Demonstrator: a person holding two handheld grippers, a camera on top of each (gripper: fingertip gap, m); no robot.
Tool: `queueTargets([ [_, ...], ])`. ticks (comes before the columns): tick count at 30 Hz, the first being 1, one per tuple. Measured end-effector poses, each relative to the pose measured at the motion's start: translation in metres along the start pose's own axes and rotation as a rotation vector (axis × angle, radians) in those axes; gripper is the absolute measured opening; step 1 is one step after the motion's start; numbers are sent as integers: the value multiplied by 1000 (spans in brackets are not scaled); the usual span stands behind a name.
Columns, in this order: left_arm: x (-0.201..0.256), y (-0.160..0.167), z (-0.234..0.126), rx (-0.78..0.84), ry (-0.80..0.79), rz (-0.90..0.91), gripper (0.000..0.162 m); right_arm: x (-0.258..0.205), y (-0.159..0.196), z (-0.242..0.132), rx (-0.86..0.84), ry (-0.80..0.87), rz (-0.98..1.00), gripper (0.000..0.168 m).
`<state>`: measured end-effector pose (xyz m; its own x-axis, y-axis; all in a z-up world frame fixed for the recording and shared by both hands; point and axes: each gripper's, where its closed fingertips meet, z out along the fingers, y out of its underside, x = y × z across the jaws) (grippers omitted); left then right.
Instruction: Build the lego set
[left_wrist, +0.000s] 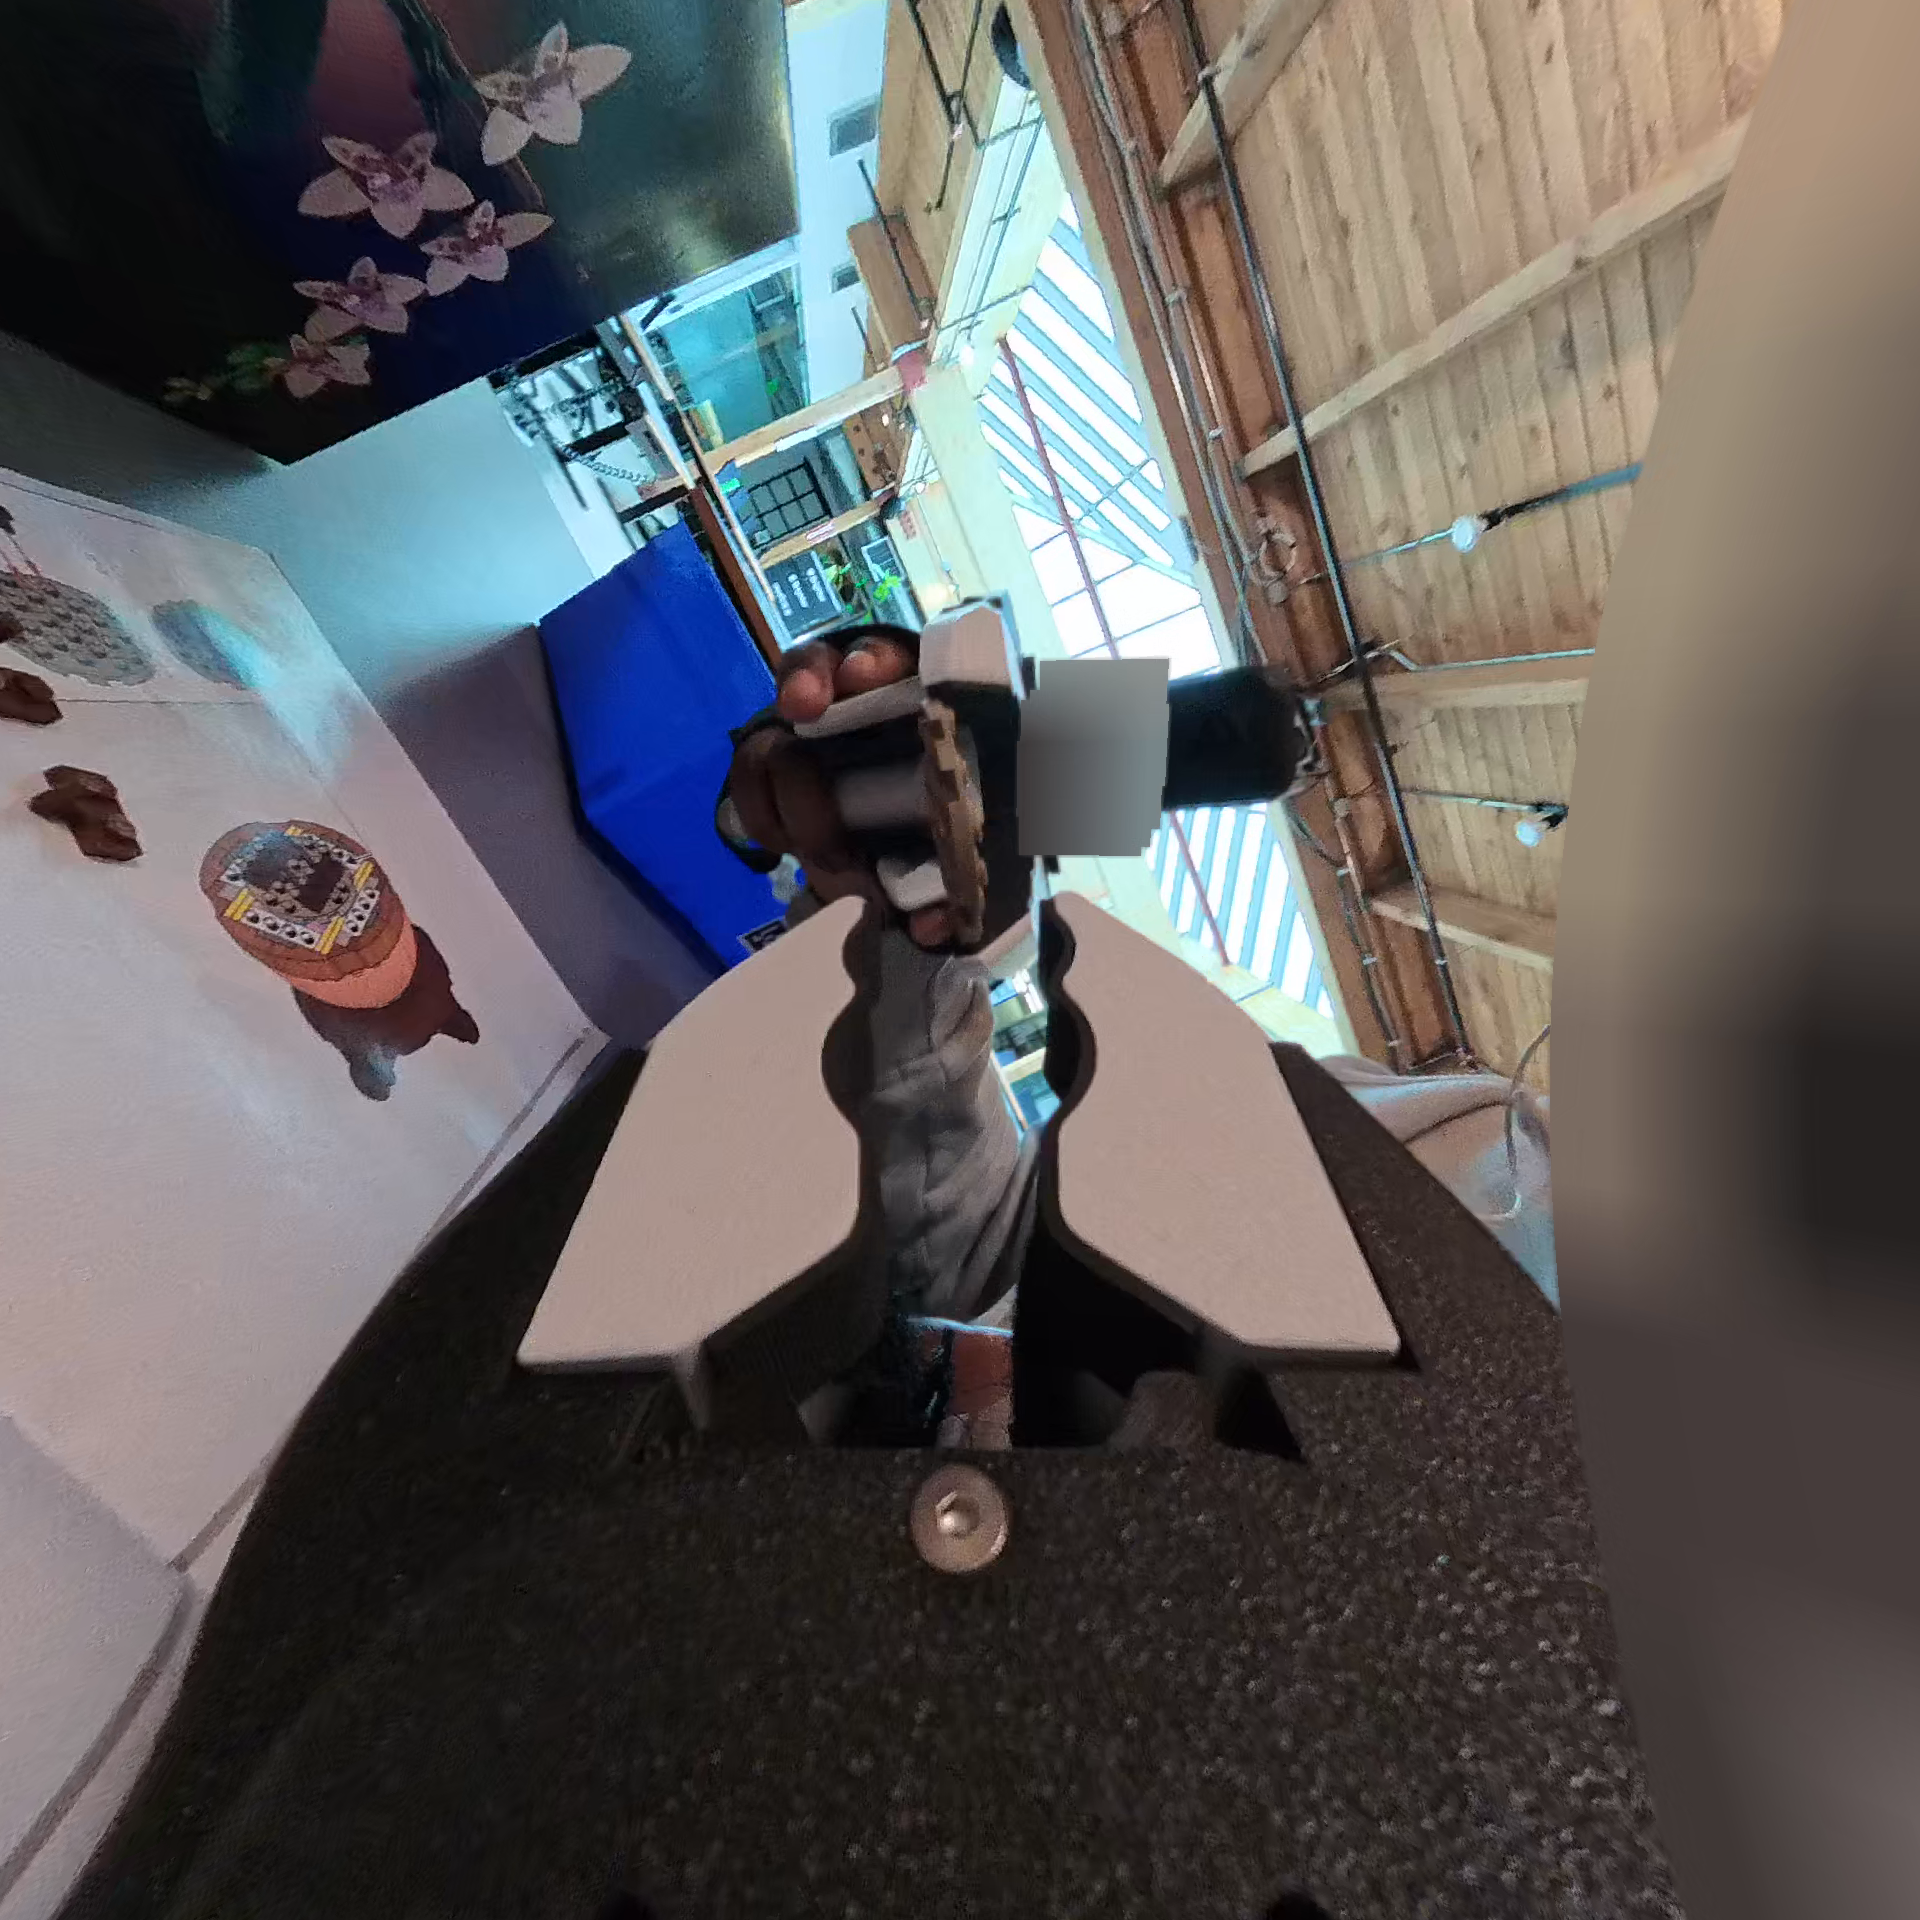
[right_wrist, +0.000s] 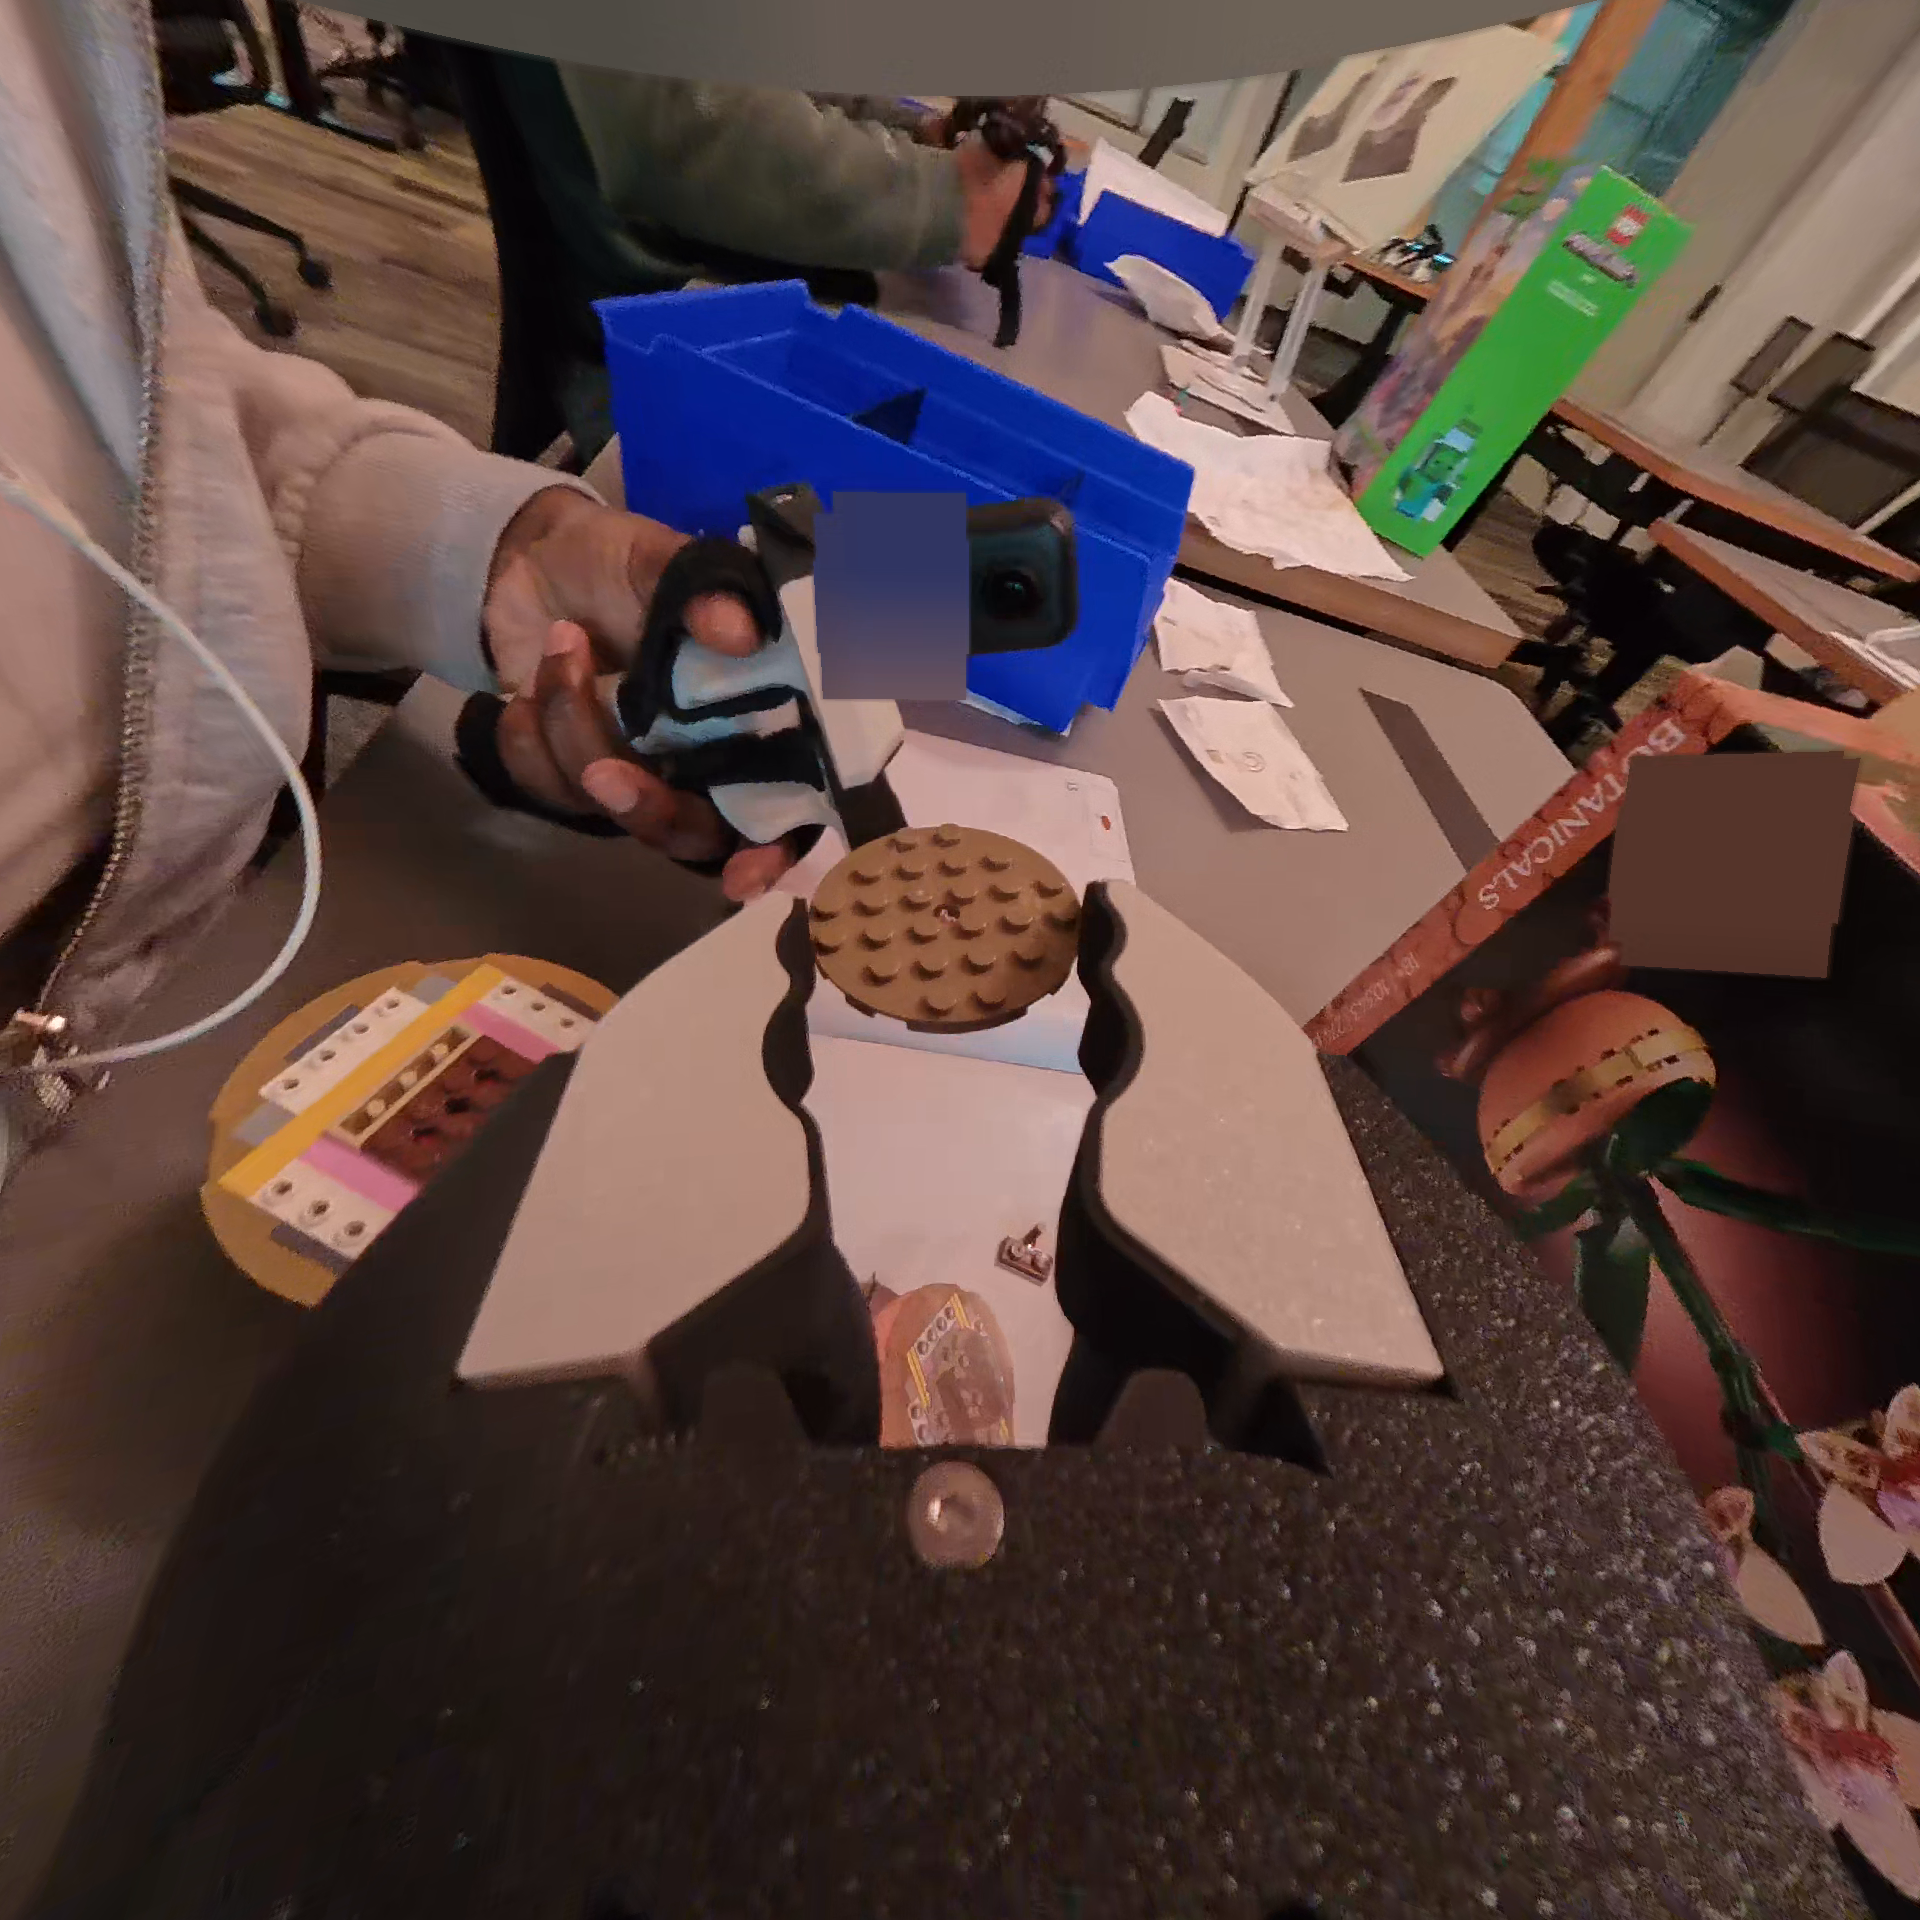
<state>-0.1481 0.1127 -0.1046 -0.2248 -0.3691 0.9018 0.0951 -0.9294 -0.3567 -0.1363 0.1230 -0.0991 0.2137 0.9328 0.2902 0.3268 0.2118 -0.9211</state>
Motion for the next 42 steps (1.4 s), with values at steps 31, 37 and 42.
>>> queueTargets([
  [31,-26,-15,-19,-97,-181,53,4,-6,99,-46,-367,203,259,48],
  [37,-41,-16,-21,-114,-225,52,4,5,99,-42,-274,266,318,41],
  [42,-56,-14,-22,-115,-263,40,4,8,104,-34,-257,274,306,40],
])
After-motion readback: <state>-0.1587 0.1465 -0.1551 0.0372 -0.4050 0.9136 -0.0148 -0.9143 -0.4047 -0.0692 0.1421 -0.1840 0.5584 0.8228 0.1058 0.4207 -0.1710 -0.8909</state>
